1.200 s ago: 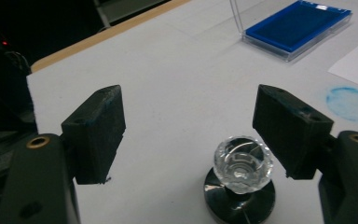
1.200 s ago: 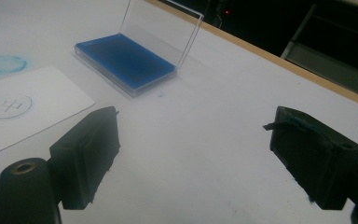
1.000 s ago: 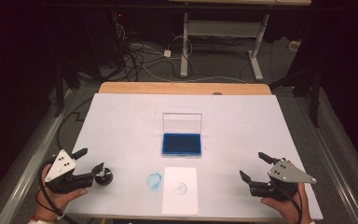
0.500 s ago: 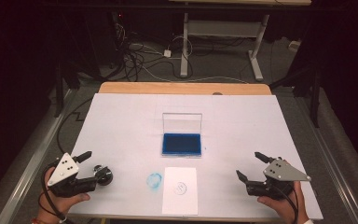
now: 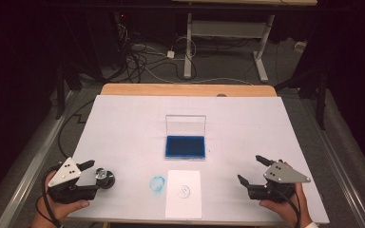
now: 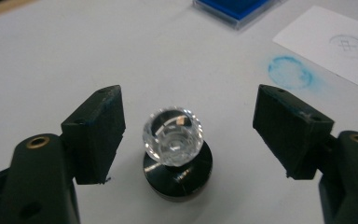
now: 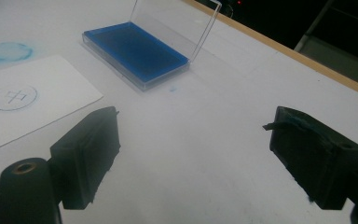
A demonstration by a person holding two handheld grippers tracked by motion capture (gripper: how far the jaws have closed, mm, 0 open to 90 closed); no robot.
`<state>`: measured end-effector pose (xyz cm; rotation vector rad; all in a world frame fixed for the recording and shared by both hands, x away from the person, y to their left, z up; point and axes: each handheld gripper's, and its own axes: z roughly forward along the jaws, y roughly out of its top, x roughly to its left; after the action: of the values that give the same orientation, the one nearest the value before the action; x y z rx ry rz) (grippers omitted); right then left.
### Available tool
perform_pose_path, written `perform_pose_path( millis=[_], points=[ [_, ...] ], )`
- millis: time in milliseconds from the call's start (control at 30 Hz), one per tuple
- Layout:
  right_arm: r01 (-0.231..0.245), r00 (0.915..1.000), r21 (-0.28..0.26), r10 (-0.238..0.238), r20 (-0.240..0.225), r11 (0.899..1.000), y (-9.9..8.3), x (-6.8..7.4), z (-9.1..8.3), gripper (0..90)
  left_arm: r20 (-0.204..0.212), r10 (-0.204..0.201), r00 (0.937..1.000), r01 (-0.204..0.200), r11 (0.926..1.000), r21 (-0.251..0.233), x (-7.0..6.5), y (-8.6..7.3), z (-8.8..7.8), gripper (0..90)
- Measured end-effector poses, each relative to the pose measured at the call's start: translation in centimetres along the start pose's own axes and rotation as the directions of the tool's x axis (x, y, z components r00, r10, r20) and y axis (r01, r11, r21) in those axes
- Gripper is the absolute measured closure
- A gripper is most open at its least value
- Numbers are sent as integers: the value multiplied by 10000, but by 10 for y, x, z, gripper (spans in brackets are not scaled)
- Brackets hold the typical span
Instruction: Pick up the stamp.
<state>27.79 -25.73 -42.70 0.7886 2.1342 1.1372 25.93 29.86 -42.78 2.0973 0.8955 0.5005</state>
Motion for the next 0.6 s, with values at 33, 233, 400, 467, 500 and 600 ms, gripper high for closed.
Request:
perform_pose_path(
  millis=[33, 233, 400, 467, 500, 600],
  points=[
    [23, 10000, 22, -23, -17, 10000, 0, 0, 1, 156, 62, -53, 10000, 52, 9999, 159, 0, -1, 2, 239],
    [86, 9999, 83, -85, -131, 9999, 2, 0, 5, 156, -105, -486, 9988, 493, 9955, 814, 5, -6, 10, 238],
    [143, 9997, 94, -141, -183, 9999, 2, 1, 7, 156, -182, -806, 9966, 824, 9864, 1423, 11, -7, 18, 243],
    [121, 9997, 100, -119, -199, 9999, 2, 1, 7, 156, -168, -832, 9964, 847, 9863, 1412, 12, -7, 20, 244],
    [94, 9998, 108, -92, -200, 9999, 2, 1, 7, 156, -38, -888, 9960, 885, 9867, 1363, 14, -6, 21, 291],
    [121, 9998, 111, -119, -187, 9999, 2, 1, 7, 156, 104, -867, 9962, 846, 9877, 1314, 15, -4, 24, 294]
  ],
)
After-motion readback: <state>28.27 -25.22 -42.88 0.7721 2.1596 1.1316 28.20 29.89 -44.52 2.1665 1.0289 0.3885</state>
